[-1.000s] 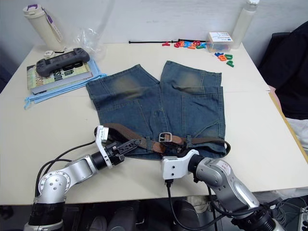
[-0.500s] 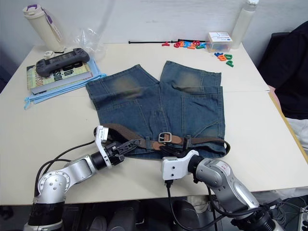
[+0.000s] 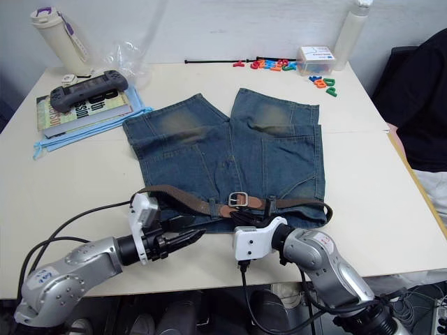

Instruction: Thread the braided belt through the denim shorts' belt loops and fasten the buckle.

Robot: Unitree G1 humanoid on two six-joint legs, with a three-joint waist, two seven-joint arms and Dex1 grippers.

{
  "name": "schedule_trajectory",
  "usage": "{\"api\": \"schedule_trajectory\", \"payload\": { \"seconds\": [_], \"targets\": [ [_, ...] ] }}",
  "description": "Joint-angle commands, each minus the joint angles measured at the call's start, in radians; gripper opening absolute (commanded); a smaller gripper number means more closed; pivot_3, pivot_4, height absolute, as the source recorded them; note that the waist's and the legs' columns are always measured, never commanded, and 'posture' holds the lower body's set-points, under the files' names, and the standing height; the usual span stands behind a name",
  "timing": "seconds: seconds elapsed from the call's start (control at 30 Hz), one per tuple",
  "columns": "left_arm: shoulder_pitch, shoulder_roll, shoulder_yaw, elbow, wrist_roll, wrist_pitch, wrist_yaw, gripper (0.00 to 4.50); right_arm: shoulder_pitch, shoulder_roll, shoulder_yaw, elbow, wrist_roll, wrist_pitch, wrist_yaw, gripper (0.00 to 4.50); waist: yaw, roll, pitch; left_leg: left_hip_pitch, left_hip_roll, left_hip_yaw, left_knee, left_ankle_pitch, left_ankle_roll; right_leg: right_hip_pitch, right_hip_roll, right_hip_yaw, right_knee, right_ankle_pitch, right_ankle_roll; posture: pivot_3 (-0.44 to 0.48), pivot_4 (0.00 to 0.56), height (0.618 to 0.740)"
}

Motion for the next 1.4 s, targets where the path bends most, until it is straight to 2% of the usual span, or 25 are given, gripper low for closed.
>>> {"api": "schedule_trajectory", "payload": {
  "seconds": [0.03,0.2,0.53,0.63,0.83,0.97,1.4],
  "targets": [
    [-0.012,0.015,-0.084,0.079,0.145,-0.009,0.009,3.35,-0.011,0.005,-0.038,-0.066,0.04,0.009,0.025,0.0,0.007,0.001,-0.001,0.0,0.0,0.0,0.0,0.0,0.0,0.0,0.0,0.0,0.0,0.0,0.0,0.0,0.15,0.716],
    [-0.012,0.036,-0.114,0.106,0.19,0.009,-0.029,3.35,-0.024,-0.011,-0.092,-0.102,0.091,0.045,0.067,0.0,0.011,0.006,-0.007,0.001,0.0,0.0,0.0,-0.001,0.0,0.001,-0.001,0.0,0.0,0.0,0.0,0.0,0.15,0.716],
    [0.015,0.056,-0.092,0.114,0.211,0.021,-0.051,3.35,0.024,-0.089,-0.244,-0.207,0.218,0.113,0.15,0.0,0.01,0.007,-0.01,0.002,0.0,0.0,0.0,-0.001,0.003,0.002,-0.001,0.0,0.0,0.0,0.0,0.0,0.15,0.716],
    [0.023,0.061,-0.09,0.107,0.213,0.021,-0.053,3.35,-0.009,-0.135,-0.326,-0.176,0.256,0.102,0.164,0.0,0.009,0.007,-0.01,0.002,0.0,0.0,0.0,-0.003,0.004,0.002,-0.001,0.001,0.0,0.0,0.0,0.0,0.15,0.716],
    [0.042,0.068,-0.089,0.1,0.225,0.007,-0.064,3.35,-0.11,-0.181,-0.396,-0.114,0.297,0.072,0.167,0.0,0.006,0.008,-0.01,0.008,0.001,0.0,-0.002,-0.004,0.005,0.005,0.0,0.001,0.0,0.0,-0.001,0.0,0.15,0.716],
    [0.055,0.069,-0.093,0.105,0.245,-0.011,-0.076,3.35,-0.161,-0.216,-0.424,-0.026,0.298,0.027,0.158,0.0,0.006,0.008,-0.01,0.017,0.002,0.0,-0.003,-0.009,0.005,0.015,0.0,0.001,-0.003,-0.002,-0.003,0.0,0.15,0.716],
    [0.078,0.076,-0.071,0.105,0.264,-0.02,-0.093,3.35,-0.219,-0.303,-0.517,0.107,0.304,-0.035,0.142,0.0,0.007,0.013,-0.012,0.017,0.003,0.0,-0.003,-0.01,0.005,0.016,0.0,0.001,-0.005,-0.001,-0.002,0.0,0.15,0.716]
  ]
}}
